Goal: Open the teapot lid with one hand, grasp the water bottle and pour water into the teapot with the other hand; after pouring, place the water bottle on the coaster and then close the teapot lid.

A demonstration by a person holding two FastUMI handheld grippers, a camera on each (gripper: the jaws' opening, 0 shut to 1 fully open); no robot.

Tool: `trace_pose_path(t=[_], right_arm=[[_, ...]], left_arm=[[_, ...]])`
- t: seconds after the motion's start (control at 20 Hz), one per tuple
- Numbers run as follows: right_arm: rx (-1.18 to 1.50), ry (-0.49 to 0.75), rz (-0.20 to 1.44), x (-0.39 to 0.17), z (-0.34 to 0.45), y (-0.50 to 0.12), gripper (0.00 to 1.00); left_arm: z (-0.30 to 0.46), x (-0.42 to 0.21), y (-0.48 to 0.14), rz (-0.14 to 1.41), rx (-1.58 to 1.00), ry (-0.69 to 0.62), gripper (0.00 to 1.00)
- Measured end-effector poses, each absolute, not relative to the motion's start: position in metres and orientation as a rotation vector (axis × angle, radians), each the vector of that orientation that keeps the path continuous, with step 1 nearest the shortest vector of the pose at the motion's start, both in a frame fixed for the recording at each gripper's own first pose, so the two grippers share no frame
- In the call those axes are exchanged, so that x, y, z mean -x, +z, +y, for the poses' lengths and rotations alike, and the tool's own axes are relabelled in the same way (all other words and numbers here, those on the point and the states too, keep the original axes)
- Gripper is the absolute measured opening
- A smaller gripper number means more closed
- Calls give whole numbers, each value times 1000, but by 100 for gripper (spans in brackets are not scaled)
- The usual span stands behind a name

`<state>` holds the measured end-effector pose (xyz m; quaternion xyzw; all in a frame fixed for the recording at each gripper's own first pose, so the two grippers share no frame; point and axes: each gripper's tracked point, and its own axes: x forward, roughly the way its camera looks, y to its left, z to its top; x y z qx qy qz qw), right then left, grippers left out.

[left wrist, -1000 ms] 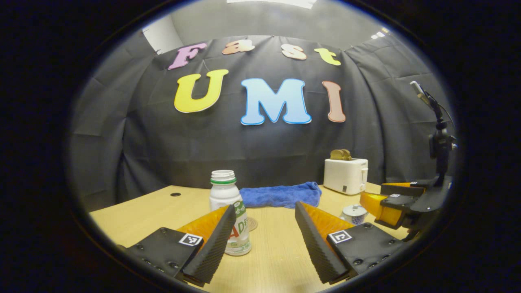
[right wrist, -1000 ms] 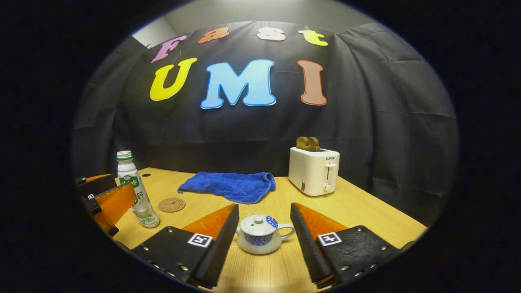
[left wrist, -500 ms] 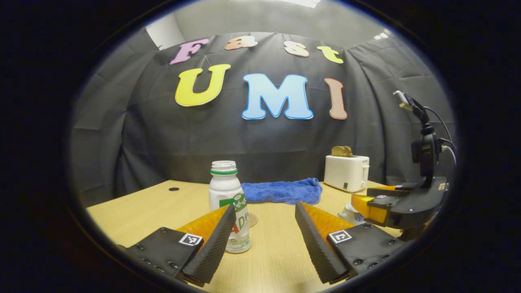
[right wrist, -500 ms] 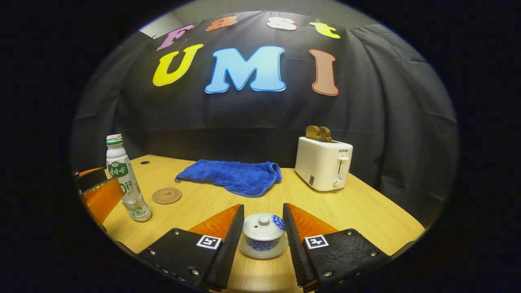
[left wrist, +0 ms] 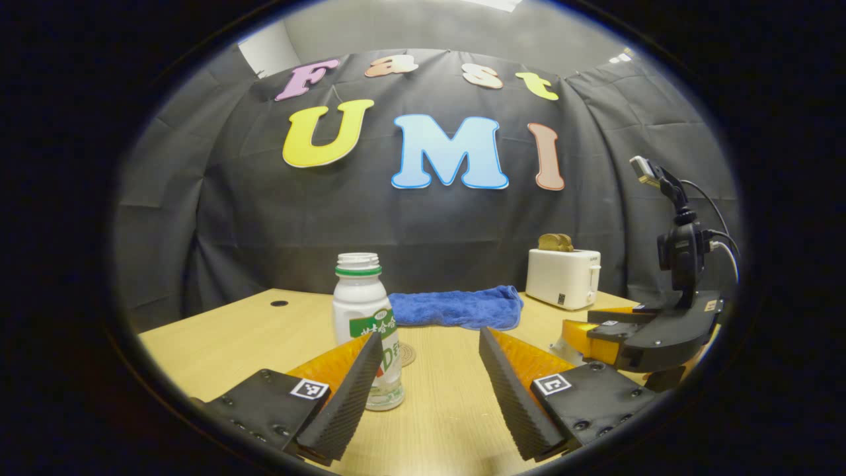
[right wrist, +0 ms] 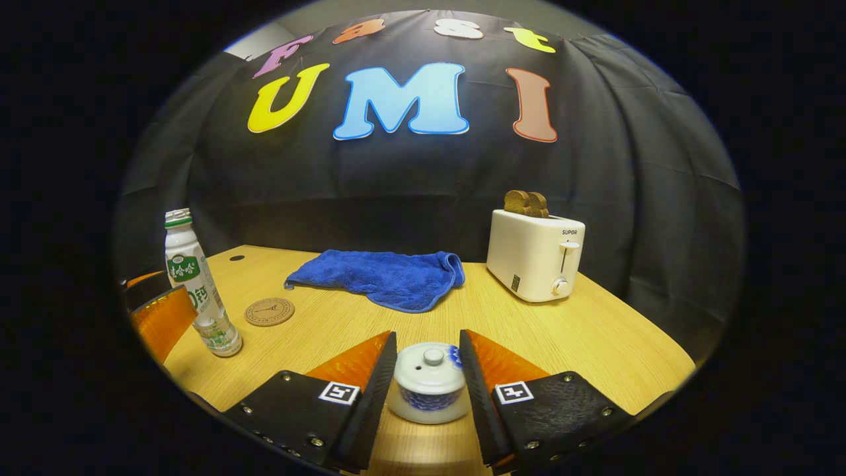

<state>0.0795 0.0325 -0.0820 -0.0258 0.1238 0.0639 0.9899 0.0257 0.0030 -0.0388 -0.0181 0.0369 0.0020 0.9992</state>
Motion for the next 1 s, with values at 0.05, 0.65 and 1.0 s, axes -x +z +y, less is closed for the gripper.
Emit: trace_pose_path(t=[0.05,0.65,1.0], right_arm=[[41,122,242,-80,28,-72,60],[93,115,254,-89,30,-79,6],[81,139,211,-81,30,-75,6]], left_arm=[[2,-26,-40,74,37,4,100],[17,-28,-50,100,34,42,100],[27,-33,-58,112,21,67,100]])
